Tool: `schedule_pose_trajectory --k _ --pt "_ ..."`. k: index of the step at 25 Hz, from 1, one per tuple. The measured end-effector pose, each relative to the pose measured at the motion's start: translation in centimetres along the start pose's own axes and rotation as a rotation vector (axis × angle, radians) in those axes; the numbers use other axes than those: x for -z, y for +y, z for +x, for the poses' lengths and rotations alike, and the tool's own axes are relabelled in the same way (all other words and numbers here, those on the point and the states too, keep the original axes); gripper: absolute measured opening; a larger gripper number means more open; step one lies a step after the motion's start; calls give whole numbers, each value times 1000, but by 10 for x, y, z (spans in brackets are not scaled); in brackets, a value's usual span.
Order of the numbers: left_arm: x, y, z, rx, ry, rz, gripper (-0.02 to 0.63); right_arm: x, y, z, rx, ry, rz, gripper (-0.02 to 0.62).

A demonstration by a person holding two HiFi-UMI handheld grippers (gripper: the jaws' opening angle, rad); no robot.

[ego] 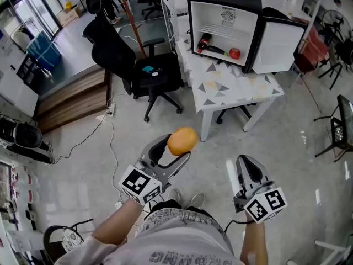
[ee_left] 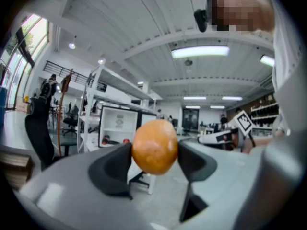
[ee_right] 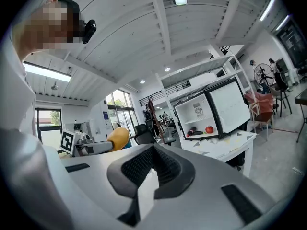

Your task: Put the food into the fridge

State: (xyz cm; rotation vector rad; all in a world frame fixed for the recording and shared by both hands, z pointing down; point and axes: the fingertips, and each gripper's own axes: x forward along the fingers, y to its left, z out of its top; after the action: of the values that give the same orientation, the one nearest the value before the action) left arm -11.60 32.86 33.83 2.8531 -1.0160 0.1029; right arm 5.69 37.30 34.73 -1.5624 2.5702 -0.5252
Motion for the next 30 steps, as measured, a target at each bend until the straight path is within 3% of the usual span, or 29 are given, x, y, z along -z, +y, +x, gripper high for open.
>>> schedule_pose_trajectory --k 30 --pt "-10 49 72 -24 -36 -1 302 -18 -64 60 -10 24 1 2"
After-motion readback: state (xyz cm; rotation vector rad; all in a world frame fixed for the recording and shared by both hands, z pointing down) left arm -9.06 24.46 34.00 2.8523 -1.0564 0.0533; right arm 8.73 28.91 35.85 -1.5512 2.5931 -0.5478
